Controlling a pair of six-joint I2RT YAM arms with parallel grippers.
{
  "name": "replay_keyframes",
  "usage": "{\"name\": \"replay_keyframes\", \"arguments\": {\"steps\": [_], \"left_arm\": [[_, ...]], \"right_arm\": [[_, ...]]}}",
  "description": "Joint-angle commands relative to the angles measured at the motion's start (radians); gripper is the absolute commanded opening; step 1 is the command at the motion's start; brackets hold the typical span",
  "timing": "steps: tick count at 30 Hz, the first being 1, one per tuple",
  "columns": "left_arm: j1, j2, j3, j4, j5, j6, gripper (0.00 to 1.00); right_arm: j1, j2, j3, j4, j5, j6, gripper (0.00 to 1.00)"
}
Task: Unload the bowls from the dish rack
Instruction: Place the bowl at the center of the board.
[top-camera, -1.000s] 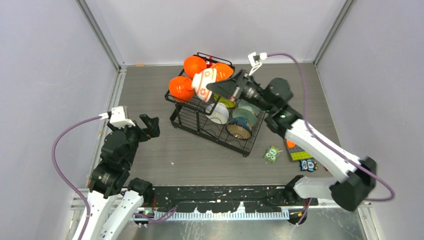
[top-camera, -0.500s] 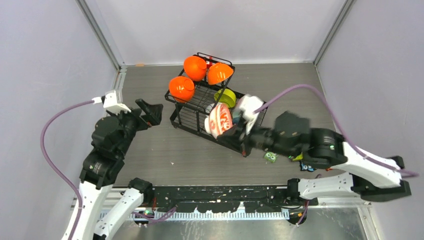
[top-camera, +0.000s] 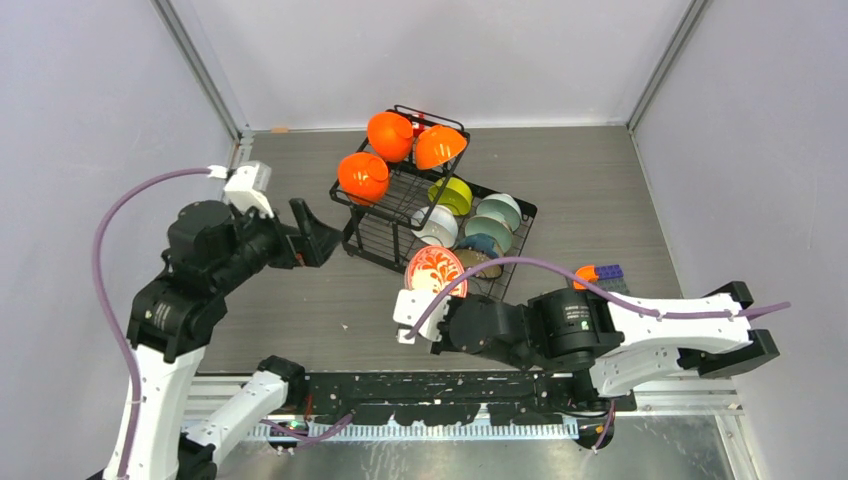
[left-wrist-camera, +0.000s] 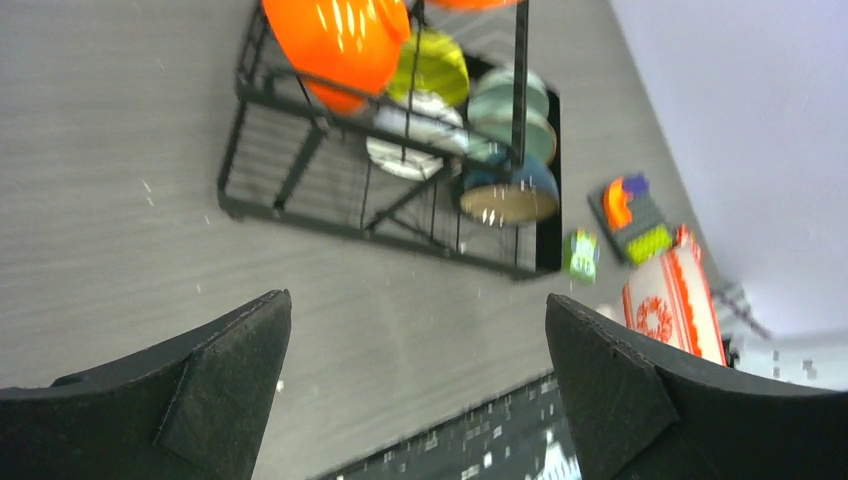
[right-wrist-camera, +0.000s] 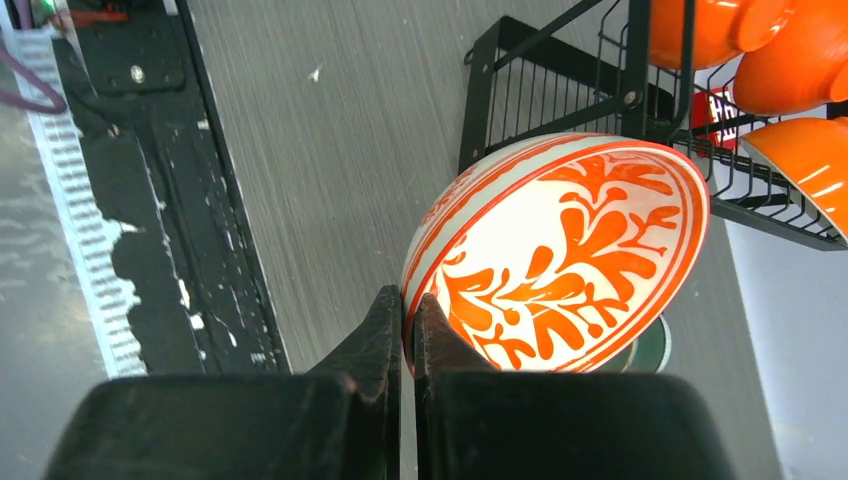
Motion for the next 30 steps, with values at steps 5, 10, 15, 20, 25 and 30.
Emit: {"name": "replay_keyframes", "arguments": {"steps": [5, 10, 15, 20, 25, 30], "left_arm": [[-0.044, 0.028, -0.007, -0.129, 0.222, 0.063, 1.0], [-0.099, 0.054, 0.017, -0.15, 0.202, 0.081, 1.0], [-0.209, 0.077, 0.02, -0.173, 0.104, 0.077, 1.0], [-0.353, 0.108, 0.0, -0.173, 0.01, 0.037, 0.95], [-0.486, 0.145, -0.004, -0.173, -0.086, 0.004, 0.87], [-0.578, 0.192, -0.036, -0.176, -0.179, -0.017, 0.79]], "right_arm": [[0.049, 0.083, -0.007, -0.069, 0.019, -0.094, 0.01], [0.054, 0.165, 0.052, -0.137, -0.012, -0.13, 0.01], [0.057, 0.241, 0.114, -0.17, -0.033, -0.172, 0.01], [0.058, 0.281, 0.151, -0.173, -0.043, -0.175, 0.01], [0.058, 0.298, 0.17, -0.181, -0.035, -0.174, 0.01], [0.06, 0.312, 0.185, -0.18, -0.018, -0.186, 0.01]]}}
